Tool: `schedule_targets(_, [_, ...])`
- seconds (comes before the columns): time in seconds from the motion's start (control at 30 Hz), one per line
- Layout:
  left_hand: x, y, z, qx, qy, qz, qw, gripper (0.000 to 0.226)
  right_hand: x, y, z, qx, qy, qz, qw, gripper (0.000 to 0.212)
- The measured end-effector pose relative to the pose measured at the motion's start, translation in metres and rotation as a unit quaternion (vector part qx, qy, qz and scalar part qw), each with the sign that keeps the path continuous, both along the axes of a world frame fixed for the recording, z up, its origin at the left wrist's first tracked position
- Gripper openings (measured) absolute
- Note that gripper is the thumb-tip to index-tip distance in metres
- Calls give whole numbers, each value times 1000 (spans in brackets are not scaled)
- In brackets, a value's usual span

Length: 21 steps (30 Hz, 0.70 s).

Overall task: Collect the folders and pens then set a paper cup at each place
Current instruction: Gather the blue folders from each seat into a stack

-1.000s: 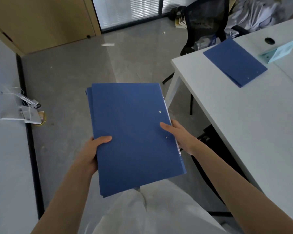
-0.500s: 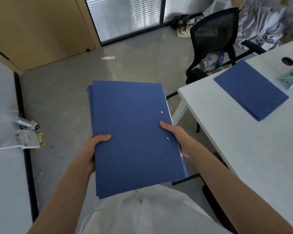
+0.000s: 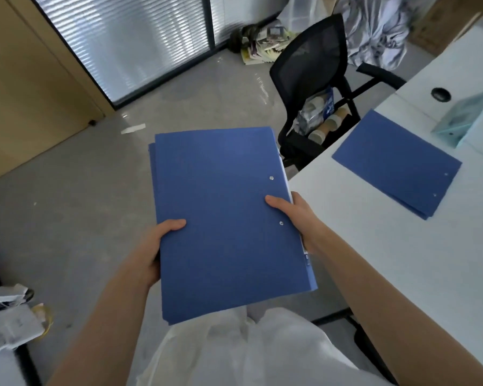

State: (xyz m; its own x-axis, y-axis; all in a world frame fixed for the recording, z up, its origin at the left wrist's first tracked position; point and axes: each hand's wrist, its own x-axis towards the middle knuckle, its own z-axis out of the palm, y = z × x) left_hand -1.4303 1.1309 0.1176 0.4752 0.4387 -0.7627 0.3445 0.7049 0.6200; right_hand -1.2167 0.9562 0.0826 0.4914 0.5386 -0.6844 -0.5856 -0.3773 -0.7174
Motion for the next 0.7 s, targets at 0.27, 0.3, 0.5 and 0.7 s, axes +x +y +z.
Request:
schedule_targets(0.27, [111, 114, 4, 1, -14, -87, 996, 39, 77, 82, 1, 13, 12, -93, 995, 87])
schedule_targets(0.3, [133, 130, 4, -2, -14, -102, 995, 36, 90, 91, 2, 16, 16, -108, 994, 85])
schedule_targets(0.5, [221, 174, 2, -16, -17, -172, 985, 43, 142, 109, 1, 11, 31, -178, 984, 63])
schedule_targets(0.7, [317, 197, -11, -11, -23, -240, 970, 44, 202, 113, -15, 18, 55, -244, 968, 71])
